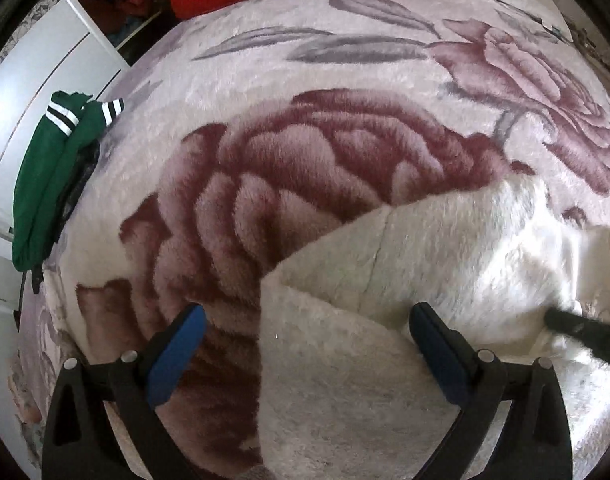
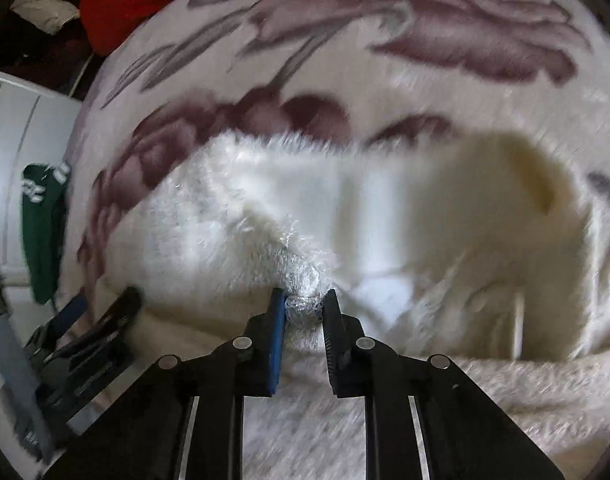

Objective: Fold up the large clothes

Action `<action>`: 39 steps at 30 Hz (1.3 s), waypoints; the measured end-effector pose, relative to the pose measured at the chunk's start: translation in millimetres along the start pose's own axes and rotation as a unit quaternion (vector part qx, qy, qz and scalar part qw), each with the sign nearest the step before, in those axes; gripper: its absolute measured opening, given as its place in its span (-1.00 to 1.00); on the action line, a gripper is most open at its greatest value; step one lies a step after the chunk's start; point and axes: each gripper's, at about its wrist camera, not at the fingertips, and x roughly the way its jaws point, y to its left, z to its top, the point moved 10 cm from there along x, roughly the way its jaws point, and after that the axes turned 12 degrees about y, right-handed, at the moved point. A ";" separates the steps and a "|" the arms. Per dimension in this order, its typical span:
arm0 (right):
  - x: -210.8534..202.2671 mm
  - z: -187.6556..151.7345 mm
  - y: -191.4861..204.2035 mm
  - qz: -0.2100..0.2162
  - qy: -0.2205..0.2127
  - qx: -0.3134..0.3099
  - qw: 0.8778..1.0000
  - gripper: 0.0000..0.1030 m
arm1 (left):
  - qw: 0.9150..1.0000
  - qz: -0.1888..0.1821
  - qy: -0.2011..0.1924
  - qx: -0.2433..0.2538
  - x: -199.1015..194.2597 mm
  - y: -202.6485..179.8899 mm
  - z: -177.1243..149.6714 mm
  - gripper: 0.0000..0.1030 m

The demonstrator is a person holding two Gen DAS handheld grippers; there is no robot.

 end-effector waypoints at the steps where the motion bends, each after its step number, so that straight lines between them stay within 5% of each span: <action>1: 8.3 0.4 -4.0 0.012 0.036 0.006 0.999 -0.63 | 1.000 -0.003 0.001 0.001 -1.6 0.0 0.2 1.00; 3: 10.8 -2.9 -7.8 0.031 0.069 0.020 0.997 -0.53 | 1.000 -0.021 -0.006 0.004 -13.2 0.4 -2.1 1.00; 7: -54.6 -30.1 -35.5 0.089 0.049 0.063 0.993 0.09 | 0.998 -0.048 -0.032 0.012 -54.0 2.7 -18.2 1.00; 14: -175.6 -161.0 -162.1 0.075 -0.008 0.187 0.979 0.21 | 0.993 -0.100 -0.021 0.053 -109.0 -21.8 -88.5 1.00; 17: -193.2 -224.7 -230.2 0.074 -0.011 0.252 0.965 0.28 | 0.994 -0.084 -0.018 0.074 -117.1 -38.6 -132.0 1.00; 20: -182.1 -249.1 -284.4 0.103 -0.022 0.282 0.954 0.28 | 0.995 -0.054 -0.006 0.086 -108.5 -51.2 -170.2 1.00; 24: -143.2 -214.7 -332.4 0.108 -0.031 0.257 0.960 0.28 | 0.997 -0.012 0.029 0.073 -77.7 -67.2 -232.2 1.00; 29: -89.3 -143.7 -345.6 0.197 -0.013 0.209 0.958 0.28 | 0.996 0.049 0.067 0.032 -56.4 -77.7 -293.4 1.00; 33: -73.4 -97.9 -346.4 0.260 -0.002 0.199 0.945 0.28 | 0.995 0.063 0.078 -0.015 -54.6 -85.9 -318.1 1.00; 36: -53.1 -73.4 -342.1 0.318 0.027 0.225 0.921 0.28 | 0.994 0.061 0.082 -0.026 -53.1 -97.5 -324.1 1.00; 37: -46.7 -68.8 -337.3 0.335 0.034 0.233 0.912 0.14 | 0.995 0.065 0.079 -0.023 -54.3 -101.6 -324.6 1.00; 39: -36.2 -67.7 -324.1 0.311 0.061 0.220 0.922 -0.80 | 0.995 0.069 0.073 -0.014 -56.5 -110.3 -326.1 1.00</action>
